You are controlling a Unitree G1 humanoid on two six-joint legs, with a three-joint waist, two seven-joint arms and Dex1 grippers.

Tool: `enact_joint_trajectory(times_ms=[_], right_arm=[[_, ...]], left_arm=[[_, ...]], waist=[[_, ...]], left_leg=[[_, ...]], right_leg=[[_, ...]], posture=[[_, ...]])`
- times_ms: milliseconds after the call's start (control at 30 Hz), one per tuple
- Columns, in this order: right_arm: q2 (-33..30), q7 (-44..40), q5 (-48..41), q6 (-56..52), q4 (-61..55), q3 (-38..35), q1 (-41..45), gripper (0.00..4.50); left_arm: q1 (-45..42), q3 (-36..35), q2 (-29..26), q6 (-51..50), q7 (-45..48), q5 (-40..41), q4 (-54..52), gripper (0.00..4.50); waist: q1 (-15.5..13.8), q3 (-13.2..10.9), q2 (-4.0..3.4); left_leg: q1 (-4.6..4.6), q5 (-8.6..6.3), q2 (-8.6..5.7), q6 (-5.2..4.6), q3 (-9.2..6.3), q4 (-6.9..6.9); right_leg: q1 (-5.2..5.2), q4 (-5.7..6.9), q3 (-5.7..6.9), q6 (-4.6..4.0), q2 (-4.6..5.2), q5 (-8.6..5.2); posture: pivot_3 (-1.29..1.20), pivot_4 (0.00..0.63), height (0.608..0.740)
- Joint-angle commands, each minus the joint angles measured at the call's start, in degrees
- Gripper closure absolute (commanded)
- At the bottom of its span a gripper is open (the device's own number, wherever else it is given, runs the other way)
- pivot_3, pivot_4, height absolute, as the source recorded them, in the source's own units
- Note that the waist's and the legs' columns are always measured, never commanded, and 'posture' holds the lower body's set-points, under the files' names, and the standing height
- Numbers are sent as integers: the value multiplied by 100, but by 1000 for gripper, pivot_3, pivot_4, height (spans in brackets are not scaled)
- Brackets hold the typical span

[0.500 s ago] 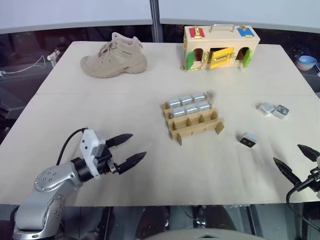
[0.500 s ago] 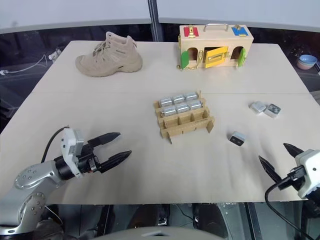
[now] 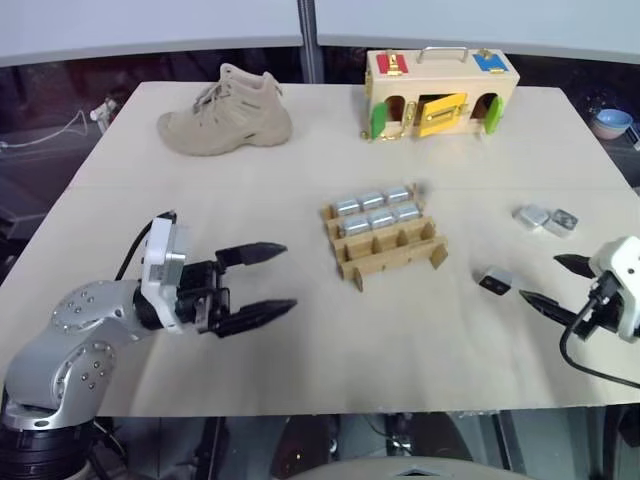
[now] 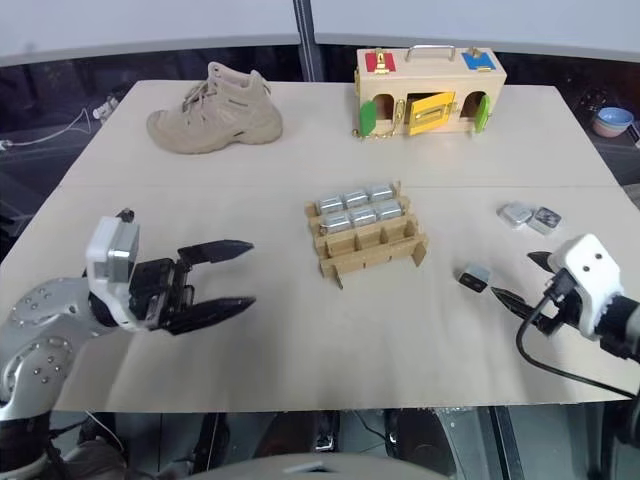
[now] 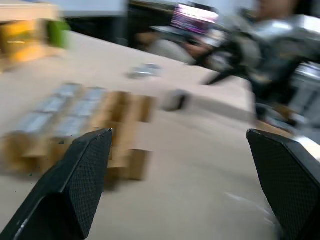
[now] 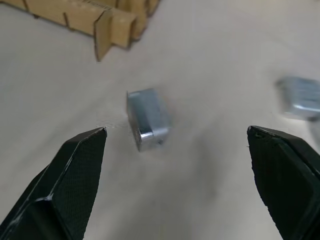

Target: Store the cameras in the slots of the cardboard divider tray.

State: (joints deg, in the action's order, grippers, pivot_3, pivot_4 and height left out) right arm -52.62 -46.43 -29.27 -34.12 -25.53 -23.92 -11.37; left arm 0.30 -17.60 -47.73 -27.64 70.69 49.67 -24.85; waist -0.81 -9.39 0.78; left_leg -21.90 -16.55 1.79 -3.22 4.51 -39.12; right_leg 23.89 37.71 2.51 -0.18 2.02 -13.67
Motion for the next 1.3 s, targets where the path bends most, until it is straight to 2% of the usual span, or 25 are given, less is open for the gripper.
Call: enact_joint_trajectory(times_ms=[33,300,433,567,600,667,700,733,900,967,1033,1133,1300], right_arm=[[-192,-161,85,-205,345,489,487,30],[-159,-264,301,-431,822,1465,1386,30],[-82,-201,433,-461,1009,1724,1657,30],[-41,-216,602,-434,1249,1957,1901,1746],[-49,-242,621,-430,1256,1974,1917,2329],[-82,-297,609,-470,1209,1950,1928,3021],[-117,-325,623,-444,1161,1936,1924,3586],[-143,-348,637,-422,1127,1925,1916,3714],[-185,-698,355,-234,460,1890,2488,3709],[76,-921,267,-46,279,2243,3219,3709],[480,-997,592,281,396,2849,4069,3709],[1096,-990,1419,1216,1056,3659,4873,3709],[1800,-1317,2210,2768,2074,4448,5363,3709]], left_arm=[[-27,29,-151,107,341,64,-277,57],[86,-65,-155,137,291,13,-468,57],[143,-113,-135,112,229,46,-534,57],[206,-145,-134,109,174,53,-600,0],[221,-152,-134,111,157,56,-609,0],[281,-180,-138,115,138,71,-645,0],[312,-196,-137,116,125,80,-662,0],[337,-207,-137,117,115,87,-677,0],[560,-332,-100,185,131,61,-716,0],[757,-463,-55,226,75,12,-740,0],[1010,-715,56,161,-180,104,-804,0],[1349,-1144,245,79,-576,254,-846,0],[1793,-1545,468,148,-925,250,-1001,0]], waist=[[-8,-1,2],[1,-3,2],[2,-3,2],[1,-3,1],[-2,-3,1],[-1,-4,1],[0,-4,1],[1,-4,1],[43,-10,-10],[84,-12,-12],[157,-16,-9],[157,-16,0],[83,-18,7]], left_leg=[[-2,-1,-1,-1,0,0],[-5,0,-1,0,-1,0],[-5,2,-1,3,0,-1],[-5,3,-1,5,0,-1],[-5,3,-1,5,0,-1],[-6,3,-1,5,-1,-1],[-6,3,-1,6,-1,0],[-6,3,-1,6,-1,0],[-4,3,0,6,2,0],[-3,3,4,5,7,0],[2,2,10,6,13,1],[-2,3,14,8,10,2],[-17,6,0,13,8,-1]], right_leg=[[0,-4,0,2,0,-1],[0,-6,0,17,0,-8],[1,-6,-1,17,1,-7],[0,-6,-1,16,1,-7],[0,-6,-2,16,1,-7],[1,-6,-1,16,2,-7],[1,-6,-1,13,1,-5],[1,-6,-1,11,2,-4],[3,-4,-2,14,2,-5],[11,1,-5,19,0,-8],[12,3,-10,20,-4,-8],[16,5,-7,16,-7,-6],[23,2,-3,-3,10,5]], posture=[[0,150,740],[0,150,740],[0,150,740],[0,150,740],[0,150,740],[0,150,740],[0,150,740],[0,150,740],[0,150,740],[0,150,740],[0,150,740],[0,150,740],[0,150,740]])
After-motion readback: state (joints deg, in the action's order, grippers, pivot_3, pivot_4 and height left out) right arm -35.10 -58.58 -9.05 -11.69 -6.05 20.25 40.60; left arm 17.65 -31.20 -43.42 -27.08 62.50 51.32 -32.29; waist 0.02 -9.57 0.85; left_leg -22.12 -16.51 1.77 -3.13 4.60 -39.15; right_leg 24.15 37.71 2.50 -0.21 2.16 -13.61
